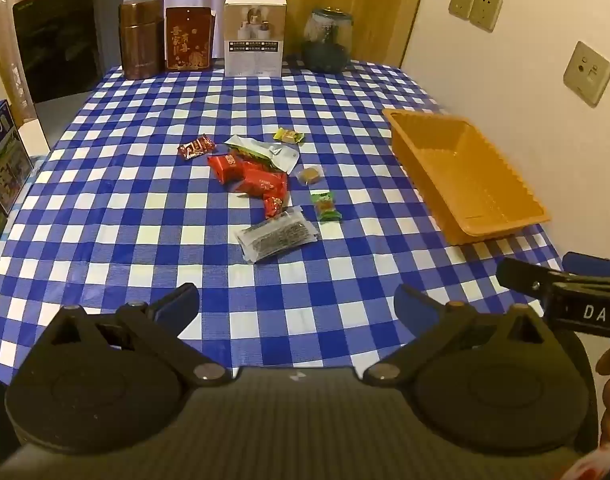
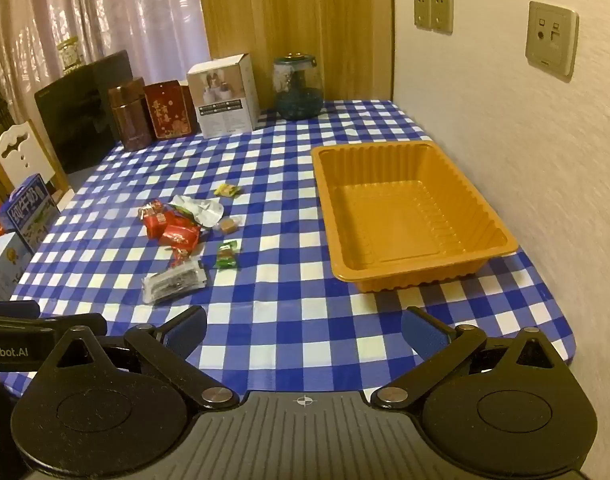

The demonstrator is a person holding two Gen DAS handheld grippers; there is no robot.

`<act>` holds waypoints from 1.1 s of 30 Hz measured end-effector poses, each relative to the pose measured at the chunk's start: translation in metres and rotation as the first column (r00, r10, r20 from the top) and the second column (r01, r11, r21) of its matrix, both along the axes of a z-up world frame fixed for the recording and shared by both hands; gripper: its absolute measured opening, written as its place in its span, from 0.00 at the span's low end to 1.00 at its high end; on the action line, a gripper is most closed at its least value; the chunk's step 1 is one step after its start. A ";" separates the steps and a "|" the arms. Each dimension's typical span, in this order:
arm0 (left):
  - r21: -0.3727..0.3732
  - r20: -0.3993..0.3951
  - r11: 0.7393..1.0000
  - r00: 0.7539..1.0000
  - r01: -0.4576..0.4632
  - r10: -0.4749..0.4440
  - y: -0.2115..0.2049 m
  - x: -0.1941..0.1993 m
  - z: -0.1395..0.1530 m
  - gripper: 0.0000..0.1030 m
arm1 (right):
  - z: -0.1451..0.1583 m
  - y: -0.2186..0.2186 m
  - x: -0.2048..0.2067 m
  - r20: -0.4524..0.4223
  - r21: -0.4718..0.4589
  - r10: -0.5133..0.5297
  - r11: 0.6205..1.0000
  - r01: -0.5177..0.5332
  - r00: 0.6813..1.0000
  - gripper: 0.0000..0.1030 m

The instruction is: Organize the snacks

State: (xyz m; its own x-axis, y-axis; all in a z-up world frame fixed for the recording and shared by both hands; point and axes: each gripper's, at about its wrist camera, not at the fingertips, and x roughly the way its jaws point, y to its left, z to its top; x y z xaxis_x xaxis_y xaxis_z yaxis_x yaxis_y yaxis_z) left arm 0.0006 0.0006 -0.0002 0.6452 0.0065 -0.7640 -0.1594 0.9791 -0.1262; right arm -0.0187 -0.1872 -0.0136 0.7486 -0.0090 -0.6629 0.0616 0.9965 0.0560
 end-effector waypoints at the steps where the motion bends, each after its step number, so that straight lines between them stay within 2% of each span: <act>1: 0.003 0.001 1.000 1.000 -0.002 0.002 0.000 0.001 0.000 1.00 | 0.000 0.000 0.000 -0.002 0.000 0.000 1.000 0.000 1.000 1.00; 2: 0.017 0.014 1.000 1.000 0.010 -0.010 -0.003 -0.002 0.000 1.00 | 0.000 0.000 -0.001 -0.004 0.000 0.001 1.000 -0.001 1.000 1.00; 8: -0.019 0.008 1.000 1.000 -0.001 0.001 0.003 0.001 -0.003 1.00 | -0.002 -0.001 0.000 -0.009 0.005 -0.005 1.000 0.005 1.000 1.00; 9: 0.004 0.017 1.000 1.000 0.012 -0.012 -0.003 -0.003 -0.003 1.00 | -0.002 -0.002 0.000 -0.010 0.006 -0.005 1.000 0.005 1.000 1.00; 33: 0.005 0.025 1.000 1.000 0.016 -0.016 -0.002 -0.005 0.004 1.00 | -0.004 0.001 -0.003 -0.014 0.013 -0.009 1.000 0.009 1.000 1.00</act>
State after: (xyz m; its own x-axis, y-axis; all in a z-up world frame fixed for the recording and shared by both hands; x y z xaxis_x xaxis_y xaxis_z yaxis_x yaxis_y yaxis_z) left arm -0.0043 -0.0009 0.0036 0.6645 -0.0004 -0.7473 -0.1402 0.9822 -0.1253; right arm -0.0214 -0.1860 -0.0173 0.7395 -0.0067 -0.6731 0.0711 0.9951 0.0682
